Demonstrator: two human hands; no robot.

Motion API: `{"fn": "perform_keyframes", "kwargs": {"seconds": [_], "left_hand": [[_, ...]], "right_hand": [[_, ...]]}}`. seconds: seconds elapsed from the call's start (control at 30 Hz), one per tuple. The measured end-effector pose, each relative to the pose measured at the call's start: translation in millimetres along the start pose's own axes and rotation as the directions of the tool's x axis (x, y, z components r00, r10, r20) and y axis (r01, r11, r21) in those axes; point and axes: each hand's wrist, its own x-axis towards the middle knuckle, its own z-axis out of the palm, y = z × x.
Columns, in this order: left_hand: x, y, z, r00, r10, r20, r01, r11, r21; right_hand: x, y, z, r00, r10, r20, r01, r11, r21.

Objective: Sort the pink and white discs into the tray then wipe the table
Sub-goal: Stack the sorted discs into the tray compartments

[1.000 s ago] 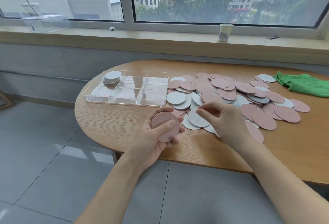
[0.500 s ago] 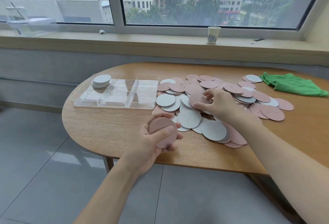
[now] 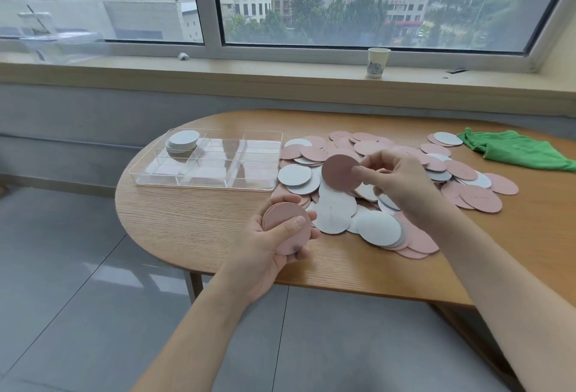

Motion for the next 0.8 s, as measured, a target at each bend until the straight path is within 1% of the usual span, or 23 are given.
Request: {"fn": "perform_keyframes", "kwargs": {"seconds": [0.07,0.1,0.13,0.2,0.33,0.4,0.53,0.6,0.67,0.73,0.8], "left_hand": [[0.7,-0.5,-0.8,1.0,0.004,-0.012,-0.004,1.0,-0.024],[0.6,-0.3,-0.9,1.0,0.006,-0.013,-0.006,0.999,-0.032],[0.1,-0.1,-0.5,1.0,0.008,-0.012,-0.008,0.999,-0.032],[-1.0,0.6,1.0,1.0,0.015,-0.011,-0.015,1.0,-0.023],[-1.5,-0.4,1.9,0.999,0.029,-0.018,-0.028,1.0,0.007],[-1.8,-1.0,1.3,0.999,0.033,-0.003,-0.033,0.999,0.033],[-2.4,-1.9,2.1,0.999,0.032,0.016,-0.033,0.997,0.073],[-1.9,-1.6,3.5,1.0,0.023,0.012,-0.024,0.997,0.076],[-1.6,-1.8,6.5,1.0,0.003,0.017,-0.004,0.997,0.075],[-0.6,-4.9,13.9,1.0,-0.017,0.027,0.015,0.997,0.07],[1.3,-11.2,24.9,0.999,-0.035,0.038,0.033,0.998,0.061]], "right_hand": [[-15.7,-10.0,0.2,0.996,0.013,0.089,-0.027,0.986,0.167],[-23.6,-14.0,1.2,0.989,0.018,0.144,-0.05,0.973,0.227],[-31.1,-16.0,3.4,0.981,0.02,0.191,-0.068,0.966,0.248],[-44.1,-15.9,12.5,0.97,0.026,0.242,-0.082,0.971,0.224],[-60.5,-9.5,35.7,0.964,0.025,0.265,-0.077,0.979,0.19],[-64.7,-8.6,45.3,0.97,0.005,0.242,-0.046,0.986,0.163],[-67.8,-5.6,57.3,0.983,-0.074,0.17,0.067,0.997,0.046],[-68.8,-3.7,53.5,0.985,-0.068,0.157,0.065,0.998,0.026],[-69.1,-0.5,40.1,0.994,-0.037,0.102,0.037,0.999,0.002],[-69.3,6.3,20.6,0.999,-0.032,0.028,0.035,0.995,-0.088],[-68.3,16.2,-1.5,0.996,-0.07,-0.052,0.056,0.972,-0.229]]}}
